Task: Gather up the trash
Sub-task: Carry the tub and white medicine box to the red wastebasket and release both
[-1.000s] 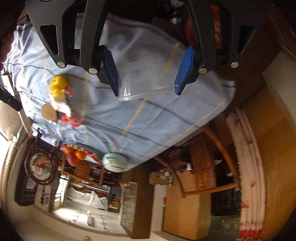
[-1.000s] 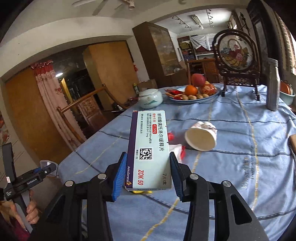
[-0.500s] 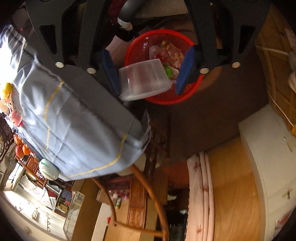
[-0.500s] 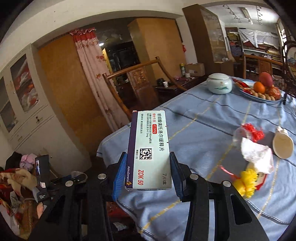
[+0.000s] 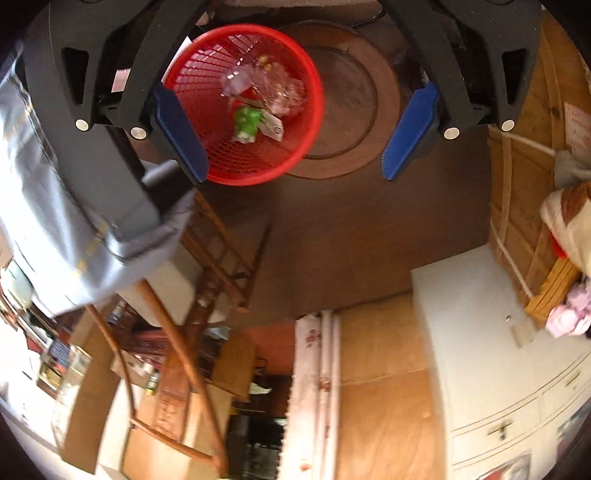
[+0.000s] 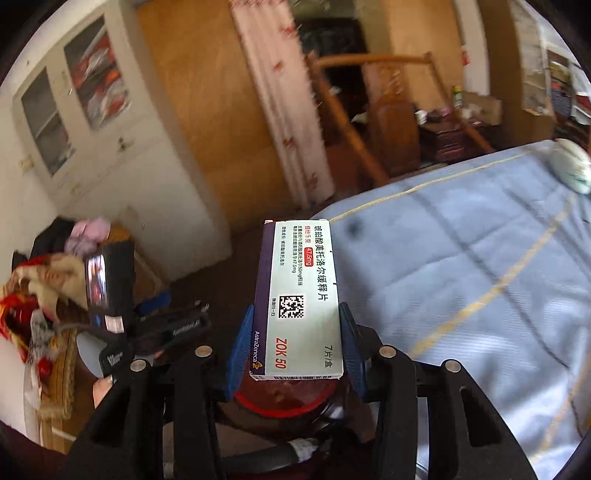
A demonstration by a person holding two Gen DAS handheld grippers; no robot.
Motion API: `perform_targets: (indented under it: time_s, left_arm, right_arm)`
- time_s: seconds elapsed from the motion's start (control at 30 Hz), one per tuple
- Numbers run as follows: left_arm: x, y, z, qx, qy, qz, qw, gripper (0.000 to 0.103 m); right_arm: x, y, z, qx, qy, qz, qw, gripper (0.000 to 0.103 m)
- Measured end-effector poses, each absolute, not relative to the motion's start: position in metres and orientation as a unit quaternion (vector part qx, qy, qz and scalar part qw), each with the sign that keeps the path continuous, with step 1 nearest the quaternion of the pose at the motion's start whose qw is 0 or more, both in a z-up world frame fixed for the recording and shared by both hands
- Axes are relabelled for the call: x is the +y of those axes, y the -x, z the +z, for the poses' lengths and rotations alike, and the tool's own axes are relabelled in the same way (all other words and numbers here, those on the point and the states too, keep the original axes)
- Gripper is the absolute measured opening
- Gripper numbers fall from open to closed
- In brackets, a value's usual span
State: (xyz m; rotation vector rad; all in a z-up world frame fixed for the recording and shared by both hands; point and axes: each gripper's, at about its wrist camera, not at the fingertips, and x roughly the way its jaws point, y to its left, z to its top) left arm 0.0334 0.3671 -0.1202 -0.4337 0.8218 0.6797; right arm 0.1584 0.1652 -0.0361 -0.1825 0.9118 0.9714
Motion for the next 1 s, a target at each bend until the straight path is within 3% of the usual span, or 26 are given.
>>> perform_targets:
  time_s: [0.13,0.2,0.63,1.0]
  left_arm:
    - [0.385,-0.03,-0.128,0.394,0.223,0.333,0.827,0.092]
    - [0.391,-0.03,-0.131,0.398,0.226,0.337,0.823,0.092]
    - [0.382,-0.036,-0.132,0.405,0.217,0.326,0.827,0.092]
    - [0.338,-0.033,-0.091,0.371,0.182,0.286,0.865,0.092]
  right_arm:
    - [0.192,-0.156,-0.052,0.439,0.098,0.469,0.76,0.049]
    - [0.197,-0.157,-0.056,0.441,0.099,0.471,0.758,0.065]
    - [0.166,-0.175,-0.052,0.438,0.07,0.448,0.776,0.065]
    - [0.107,-0.156,-0.018,0.389,0.037,0.429,0.815,0.072]
